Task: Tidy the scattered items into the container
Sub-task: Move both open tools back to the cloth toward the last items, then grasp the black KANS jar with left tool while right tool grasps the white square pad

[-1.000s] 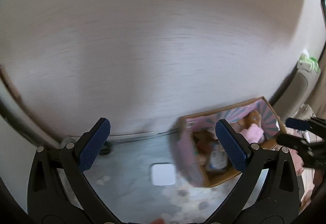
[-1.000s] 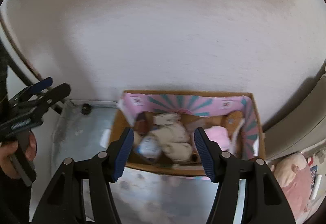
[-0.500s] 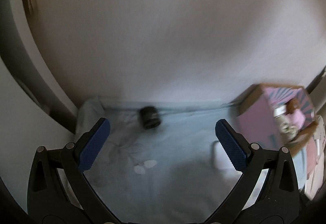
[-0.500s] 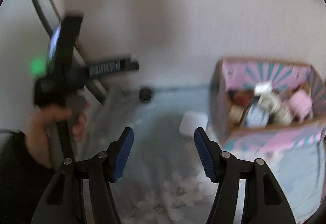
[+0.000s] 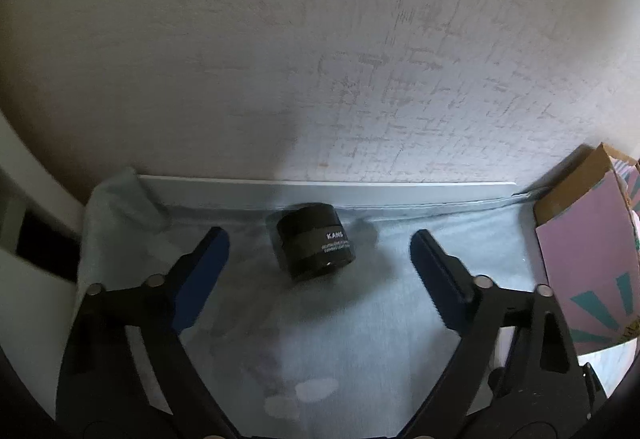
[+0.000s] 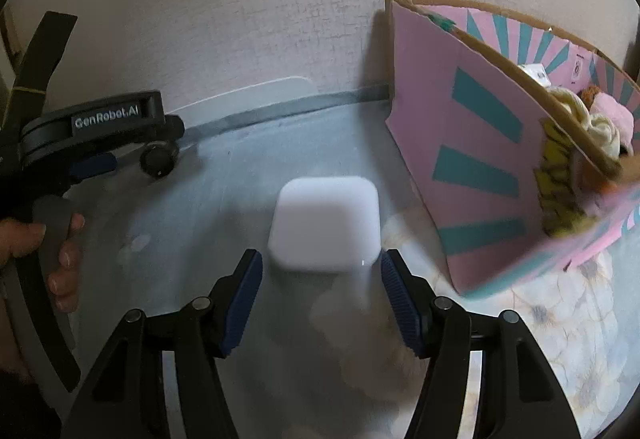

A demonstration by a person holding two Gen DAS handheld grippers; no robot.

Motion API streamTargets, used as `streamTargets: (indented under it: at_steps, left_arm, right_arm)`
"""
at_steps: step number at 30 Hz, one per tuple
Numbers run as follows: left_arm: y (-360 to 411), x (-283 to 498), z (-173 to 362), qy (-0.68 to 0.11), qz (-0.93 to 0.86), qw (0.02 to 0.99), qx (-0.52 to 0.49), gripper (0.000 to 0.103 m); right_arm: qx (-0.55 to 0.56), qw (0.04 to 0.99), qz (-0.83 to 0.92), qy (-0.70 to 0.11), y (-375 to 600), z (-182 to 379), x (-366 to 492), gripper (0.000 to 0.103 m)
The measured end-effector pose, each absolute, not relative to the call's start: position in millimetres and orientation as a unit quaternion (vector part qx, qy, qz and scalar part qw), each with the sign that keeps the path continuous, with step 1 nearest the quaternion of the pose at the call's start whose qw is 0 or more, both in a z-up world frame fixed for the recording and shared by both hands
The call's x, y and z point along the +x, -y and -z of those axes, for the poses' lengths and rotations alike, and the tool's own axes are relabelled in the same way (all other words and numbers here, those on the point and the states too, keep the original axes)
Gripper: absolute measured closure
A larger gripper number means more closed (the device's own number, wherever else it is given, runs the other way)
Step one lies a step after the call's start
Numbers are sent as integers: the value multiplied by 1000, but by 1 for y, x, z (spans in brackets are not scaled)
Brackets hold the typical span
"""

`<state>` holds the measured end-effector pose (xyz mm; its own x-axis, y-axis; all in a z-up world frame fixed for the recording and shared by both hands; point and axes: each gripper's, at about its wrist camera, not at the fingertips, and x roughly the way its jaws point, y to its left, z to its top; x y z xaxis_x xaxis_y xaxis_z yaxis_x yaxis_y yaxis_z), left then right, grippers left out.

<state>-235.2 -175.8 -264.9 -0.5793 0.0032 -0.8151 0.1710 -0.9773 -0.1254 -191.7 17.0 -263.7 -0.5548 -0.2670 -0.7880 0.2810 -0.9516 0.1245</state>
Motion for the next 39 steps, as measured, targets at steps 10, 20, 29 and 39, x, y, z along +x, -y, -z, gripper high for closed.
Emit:
streamTargets:
  at_steps: [10, 20, 29, 39]
  left_arm:
    - [181, -240, 275, -109, 880, 38, 462, 28]
    - [188, -240, 275, -127, 877, 34, 462, 28]
    - [194, -246, 278, -110, 878, 33, 465, 57]
    - [197, -242, 278, -102, 881, 33, 461, 68]
  right_arm:
    - [430, 161, 888, -24, -7, 262, -193, 45]
    - [423, 189, 884, -60, 4, 254, -200, 45]
    - [431, 206, 871, -116, 16, 258, -205, 24]
    - [430, 230, 862, -140, 13, 247, -204, 39]
